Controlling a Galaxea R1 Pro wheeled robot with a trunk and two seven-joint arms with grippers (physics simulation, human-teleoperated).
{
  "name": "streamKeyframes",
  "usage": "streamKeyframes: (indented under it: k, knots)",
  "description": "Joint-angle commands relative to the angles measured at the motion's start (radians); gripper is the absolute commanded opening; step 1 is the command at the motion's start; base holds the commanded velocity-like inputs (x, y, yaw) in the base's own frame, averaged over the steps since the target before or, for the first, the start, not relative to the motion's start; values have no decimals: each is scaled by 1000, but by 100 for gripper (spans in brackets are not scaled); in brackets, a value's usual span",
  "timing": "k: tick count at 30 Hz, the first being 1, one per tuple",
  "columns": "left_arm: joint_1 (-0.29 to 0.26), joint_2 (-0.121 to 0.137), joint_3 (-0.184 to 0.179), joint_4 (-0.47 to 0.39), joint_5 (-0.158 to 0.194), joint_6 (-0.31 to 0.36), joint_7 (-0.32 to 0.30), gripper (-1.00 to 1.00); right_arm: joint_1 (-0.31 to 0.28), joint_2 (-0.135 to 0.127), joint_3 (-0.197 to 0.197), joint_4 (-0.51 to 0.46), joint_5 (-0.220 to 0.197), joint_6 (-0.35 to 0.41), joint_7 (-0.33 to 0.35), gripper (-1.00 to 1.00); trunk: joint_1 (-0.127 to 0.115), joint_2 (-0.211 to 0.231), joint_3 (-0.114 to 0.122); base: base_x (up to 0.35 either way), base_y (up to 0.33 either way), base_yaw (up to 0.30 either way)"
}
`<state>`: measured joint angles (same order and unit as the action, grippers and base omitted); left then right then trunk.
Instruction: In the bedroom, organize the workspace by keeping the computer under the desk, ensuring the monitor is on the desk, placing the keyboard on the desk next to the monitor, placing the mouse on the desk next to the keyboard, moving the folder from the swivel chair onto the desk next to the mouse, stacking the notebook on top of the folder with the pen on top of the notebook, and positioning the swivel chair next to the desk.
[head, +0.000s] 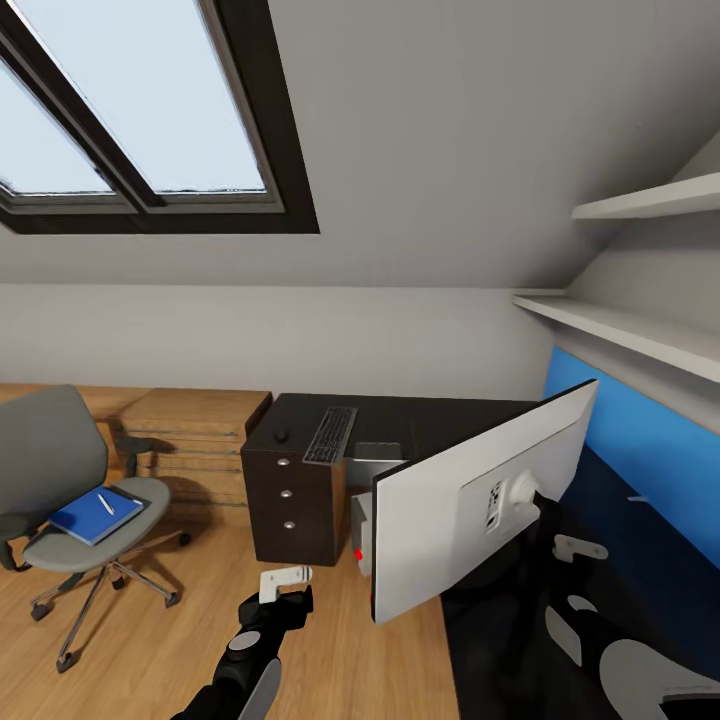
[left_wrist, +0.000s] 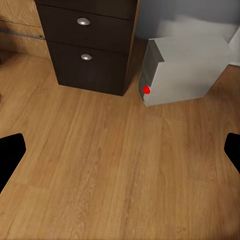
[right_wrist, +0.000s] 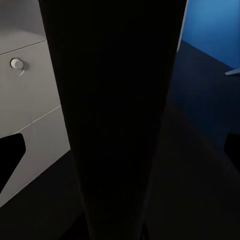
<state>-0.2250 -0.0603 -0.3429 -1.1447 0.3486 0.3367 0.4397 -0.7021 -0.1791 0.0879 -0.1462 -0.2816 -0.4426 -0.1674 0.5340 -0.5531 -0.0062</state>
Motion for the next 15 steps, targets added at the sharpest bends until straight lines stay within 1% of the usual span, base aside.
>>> streamKeyframes:
  k: [1,9,15]
  knots:
    - [-1,0,-2,-1,9,2,8,100,0,0,9,0,-7,-2,-4,100,0,-1,-1,1,0,0]
    - [-1,0,-2,-1,9,2,8,100,0,0,9,0,-7,-2,-4,100,0,-1,-1,1,0,0]
    - [-1,0,-4,-1,8,2,8,100,0,0,9,-1,-7,-2,-4,100,0,-1,-1,107,0,0]
